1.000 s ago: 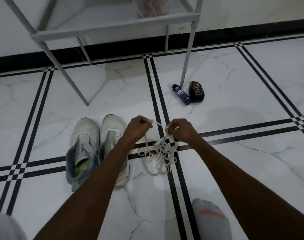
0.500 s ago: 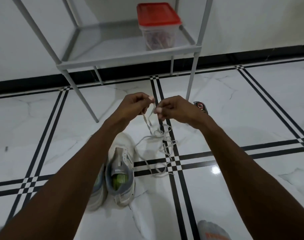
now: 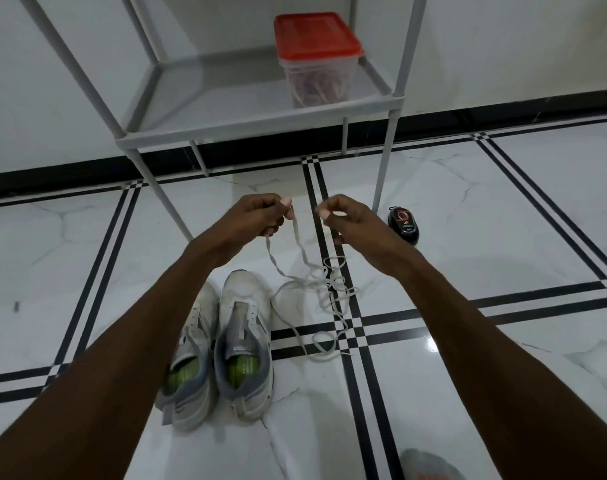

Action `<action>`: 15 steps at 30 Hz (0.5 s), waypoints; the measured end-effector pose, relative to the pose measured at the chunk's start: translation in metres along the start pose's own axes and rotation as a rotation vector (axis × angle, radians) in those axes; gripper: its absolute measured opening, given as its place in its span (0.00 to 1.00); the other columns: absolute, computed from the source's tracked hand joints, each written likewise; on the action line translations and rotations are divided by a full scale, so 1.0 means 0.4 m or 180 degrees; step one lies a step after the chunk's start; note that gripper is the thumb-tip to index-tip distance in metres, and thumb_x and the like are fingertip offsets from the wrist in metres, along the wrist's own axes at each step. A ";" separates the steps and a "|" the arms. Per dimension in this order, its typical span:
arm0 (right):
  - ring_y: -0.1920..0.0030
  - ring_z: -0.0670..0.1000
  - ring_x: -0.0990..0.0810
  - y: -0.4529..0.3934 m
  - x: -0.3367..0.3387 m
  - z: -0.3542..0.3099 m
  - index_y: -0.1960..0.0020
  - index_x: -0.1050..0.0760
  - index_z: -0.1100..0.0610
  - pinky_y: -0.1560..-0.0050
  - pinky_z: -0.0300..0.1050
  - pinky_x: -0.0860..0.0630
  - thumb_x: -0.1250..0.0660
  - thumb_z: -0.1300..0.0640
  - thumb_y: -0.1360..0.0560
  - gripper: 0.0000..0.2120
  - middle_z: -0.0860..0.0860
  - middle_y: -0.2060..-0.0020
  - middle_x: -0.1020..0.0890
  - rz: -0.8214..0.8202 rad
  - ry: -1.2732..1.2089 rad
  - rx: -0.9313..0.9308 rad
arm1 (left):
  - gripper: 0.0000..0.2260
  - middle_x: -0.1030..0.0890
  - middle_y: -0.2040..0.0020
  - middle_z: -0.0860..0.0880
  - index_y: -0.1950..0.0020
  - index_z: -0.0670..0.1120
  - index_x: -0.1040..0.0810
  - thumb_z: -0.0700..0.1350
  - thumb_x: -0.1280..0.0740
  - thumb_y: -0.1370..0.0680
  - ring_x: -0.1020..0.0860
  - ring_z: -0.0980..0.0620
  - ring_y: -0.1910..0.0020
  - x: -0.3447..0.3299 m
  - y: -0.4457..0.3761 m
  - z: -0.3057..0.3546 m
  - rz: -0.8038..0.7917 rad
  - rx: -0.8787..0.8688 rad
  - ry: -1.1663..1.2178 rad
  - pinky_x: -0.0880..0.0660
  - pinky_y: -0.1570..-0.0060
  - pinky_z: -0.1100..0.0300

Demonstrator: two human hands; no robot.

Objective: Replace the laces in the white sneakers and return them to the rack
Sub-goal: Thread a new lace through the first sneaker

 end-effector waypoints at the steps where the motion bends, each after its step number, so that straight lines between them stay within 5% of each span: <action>1: 0.37 0.45 0.23 0.002 -0.017 -0.002 0.34 0.27 0.49 0.46 0.46 0.23 0.36 0.49 0.18 0.14 0.47 0.36 0.22 -0.0177 -0.0199 0.0005 | 0.16 0.29 0.63 0.50 0.51 0.44 0.18 0.54 0.38 0.16 0.31 0.55 0.64 -0.007 0.001 -0.001 -0.0061 -0.0013 -0.0002 0.30 0.54 0.57; 3: 0.38 0.46 0.20 0.009 -0.064 -0.001 0.30 0.30 0.49 0.43 0.49 0.23 0.35 0.49 0.19 0.19 0.46 0.38 0.19 -0.0536 -0.0267 -0.0105 | 0.17 0.27 0.64 0.51 0.50 0.41 0.19 0.53 0.38 0.16 0.31 0.54 0.63 -0.026 0.002 0.006 -0.0131 -0.0082 0.0002 0.30 0.55 0.58; 6: 0.51 0.47 0.20 0.012 -0.077 0.009 0.40 0.21 0.54 0.48 0.47 0.26 0.35 0.51 0.19 0.11 0.50 0.55 0.17 -0.0657 0.0124 -0.0039 | 0.17 0.26 0.66 0.54 0.53 0.41 0.18 0.54 0.36 0.17 0.30 0.56 0.64 -0.016 0.006 0.014 -0.0064 -0.0098 -0.0086 0.31 0.57 0.61; 8: 0.54 0.50 0.23 0.001 0.006 0.042 0.48 0.17 0.53 0.53 0.44 0.27 0.36 0.54 0.18 0.09 0.56 0.56 0.19 0.0047 0.0013 -0.0189 | 0.17 0.27 0.66 0.52 0.56 0.44 0.18 0.56 0.35 0.18 0.31 0.55 0.65 0.023 0.013 -0.002 0.0041 -0.0009 -0.0096 0.31 0.56 0.60; 11: 0.56 0.50 0.23 0.006 0.188 0.146 0.54 0.16 0.54 0.61 0.38 0.30 0.32 0.56 0.21 0.07 0.50 0.62 0.19 0.1317 0.0455 -0.0728 | 0.16 0.28 0.62 0.47 0.57 0.45 0.20 0.56 0.35 0.18 0.31 0.54 0.64 0.092 0.025 -0.033 0.0315 0.0088 0.0219 0.31 0.54 0.57; 13: 0.49 0.52 0.22 0.007 0.203 0.190 0.47 0.18 0.58 0.52 0.40 0.28 0.29 0.53 0.23 0.09 0.52 0.54 0.20 0.0800 0.1509 -0.1136 | 0.16 0.29 0.64 0.49 0.57 0.44 0.20 0.54 0.35 0.17 0.32 0.54 0.65 0.103 0.024 -0.046 0.0383 0.0117 0.0279 0.32 0.55 0.58; 15: 0.34 0.53 0.27 0.009 0.147 0.180 0.30 0.27 0.55 0.35 0.45 0.30 0.26 0.50 0.26 0.27 0.54 0.35 0.24 0.0154 0.2041 -0.1092 | 0.17 0.30 0.66 0.51 0.58 0.44 0.20 0.53 0.37 0.16 0.33 0.54 0.66 0.071 0.018 -0.050 0.0193 0.0171 0.0147 0.32 0.58 0.59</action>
Point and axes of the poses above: each hand's wrist, its own y-axis away from the middle knuckle, its own x-axis out of the back of the hand, z = x × y, the point moved 7 cm from there along -y, towards the middle knuckle
